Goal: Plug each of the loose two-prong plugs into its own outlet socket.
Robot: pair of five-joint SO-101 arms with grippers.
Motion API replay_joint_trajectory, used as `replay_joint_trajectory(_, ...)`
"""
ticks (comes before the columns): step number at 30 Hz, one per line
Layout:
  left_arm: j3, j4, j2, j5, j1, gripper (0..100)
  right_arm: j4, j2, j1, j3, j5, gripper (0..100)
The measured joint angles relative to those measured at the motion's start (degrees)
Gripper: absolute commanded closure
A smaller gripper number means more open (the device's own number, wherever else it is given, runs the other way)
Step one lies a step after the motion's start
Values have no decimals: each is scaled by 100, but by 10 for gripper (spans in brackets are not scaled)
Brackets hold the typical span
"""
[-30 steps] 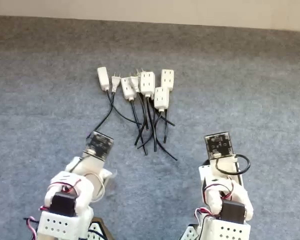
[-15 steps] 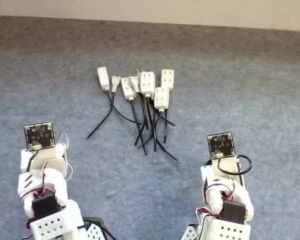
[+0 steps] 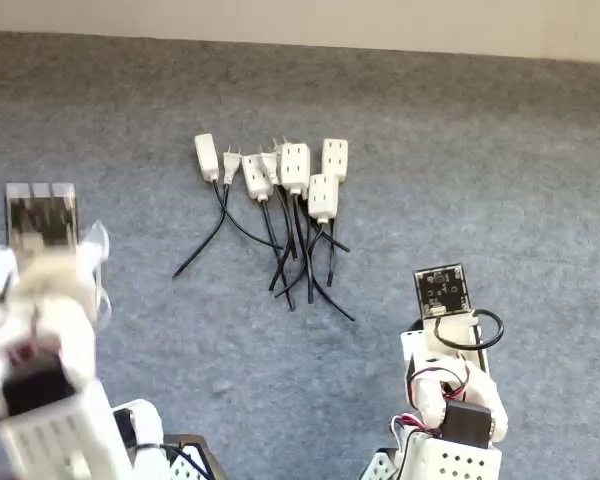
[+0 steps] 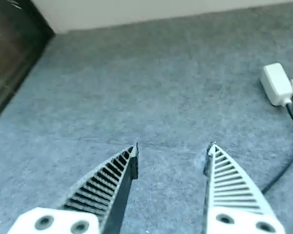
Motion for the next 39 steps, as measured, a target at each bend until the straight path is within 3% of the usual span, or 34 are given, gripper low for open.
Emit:
replay_joint_trajectory(9,-4149,1143,5582,0,1090,758,0,0,0,0,0,990)
replay_joint_trajectory(15,-6057,1530,7490,0,1688,625,0,0,0,0,0,990)
replay_joint_trajectory(20,-6382,1486,8352,0,2092,640,0,0,0,0,0,990)
replay_joint_trajectory(33,-6391,-193,9811,299,2101,651,0,0,0,0,0,990)
replay_joint_trajectory(39,-6400,-721,10259,721,2101,754,0,0,0,0,0,990)
